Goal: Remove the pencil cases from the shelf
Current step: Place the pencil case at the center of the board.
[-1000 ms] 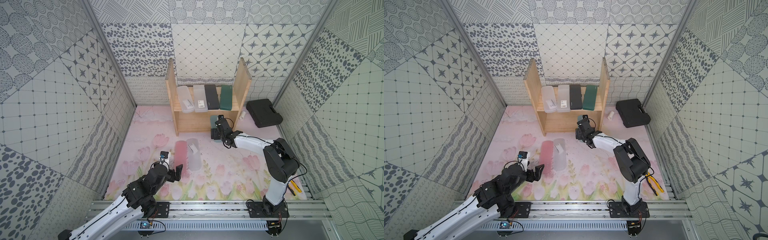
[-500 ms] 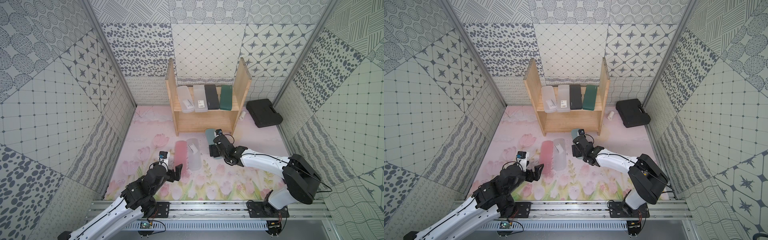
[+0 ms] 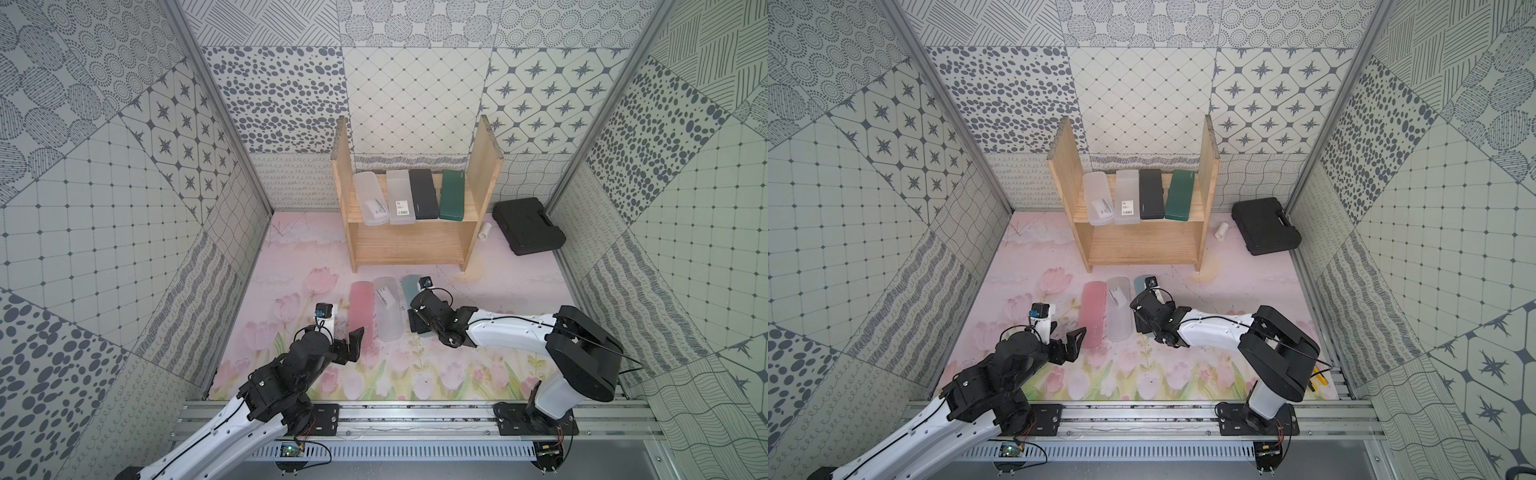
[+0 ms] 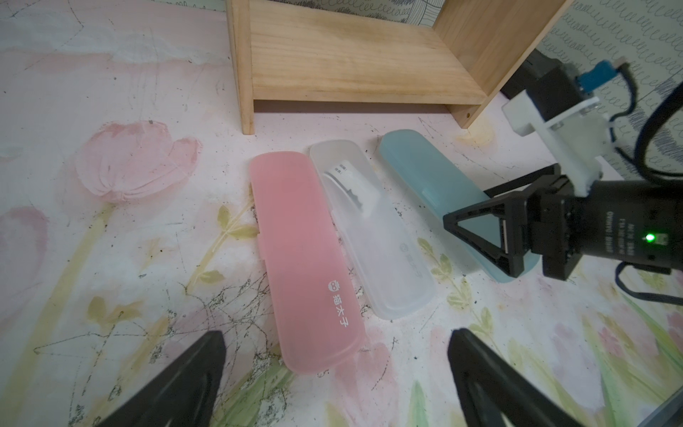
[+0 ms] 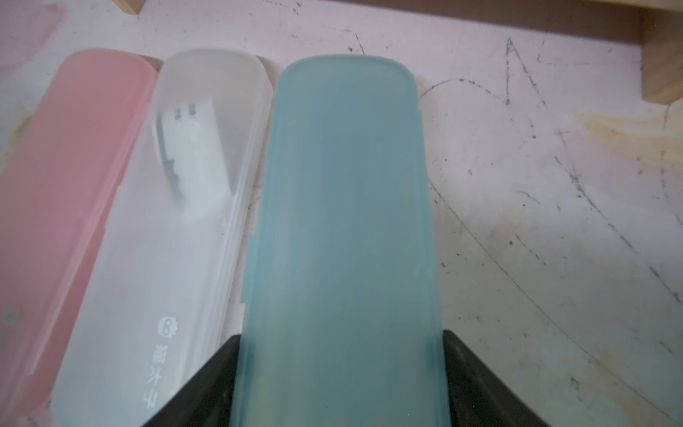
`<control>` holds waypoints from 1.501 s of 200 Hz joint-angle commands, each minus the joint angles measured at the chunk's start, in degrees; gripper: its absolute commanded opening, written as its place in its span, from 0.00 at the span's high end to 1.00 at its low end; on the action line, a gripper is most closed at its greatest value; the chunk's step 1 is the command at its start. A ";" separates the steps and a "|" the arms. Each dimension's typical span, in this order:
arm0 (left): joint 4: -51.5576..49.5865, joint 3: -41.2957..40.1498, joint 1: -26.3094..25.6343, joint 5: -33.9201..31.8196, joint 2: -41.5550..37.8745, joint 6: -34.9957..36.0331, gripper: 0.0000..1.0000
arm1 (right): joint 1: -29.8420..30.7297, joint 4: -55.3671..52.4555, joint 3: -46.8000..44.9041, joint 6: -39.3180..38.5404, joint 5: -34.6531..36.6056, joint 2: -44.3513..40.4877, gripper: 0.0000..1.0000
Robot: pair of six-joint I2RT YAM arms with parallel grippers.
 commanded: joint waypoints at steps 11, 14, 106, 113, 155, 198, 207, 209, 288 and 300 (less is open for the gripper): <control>-0.94 0.70 0.13 -1.29 -0.35 -0.09 0.01 | 0.85 3.63 2.39 1.40 2.05 3.28 0.27; -0.98 0.71 0.15 -1.29 -0.30 -0.08 0.01 | 0.92 3.74 2.46 1.41 2.10 3.50 0.27; -1.69 1.05 0.16 -1.30 -0.80 -0.24 0.01 | 6.55 3.69 5.75 7.02 6.99 9.43 0.25; -1.82 1.11 0.13 -1.29 -0.92 -0.26 0.01 | 7.03 3.23 6.35 7.57 7.22 9.86 0.25; -2.30 1.25 0.14 -1.38 -1.75 -0.43 0.01 | 10.10 -0.79 9.61 13.62 11.72 11.53 0.24; -2.92 1.27 0.13 -1.47 -2.64 -0.51 0.01 | 11.09 -1.41 11.33 16.62 13.16 12.83 0.23; -3.01 1.25 0.10 -1.39 -2.80 -0.52 0.01 | 11.22 -1.42 11.54 16.75 12.98 13.09 0.23; -3.01 1.23 0.10 -1.38 -2.82 -0.54 0.01 | 11.20 -1.49 11.63 16.79 13.02 13.11 0.22; -3.34 1.35 0.18 -1.64 -3.10 -0.70 0.01 | 11.16 -2.64 11.87 17.08 12.94 12.59 0.08; -3.37 1.33 0.20 -1.73 -3.13 -0.69 0.01 | 11.16 -2.65 11.45 16.81 12.94 11.50 0.08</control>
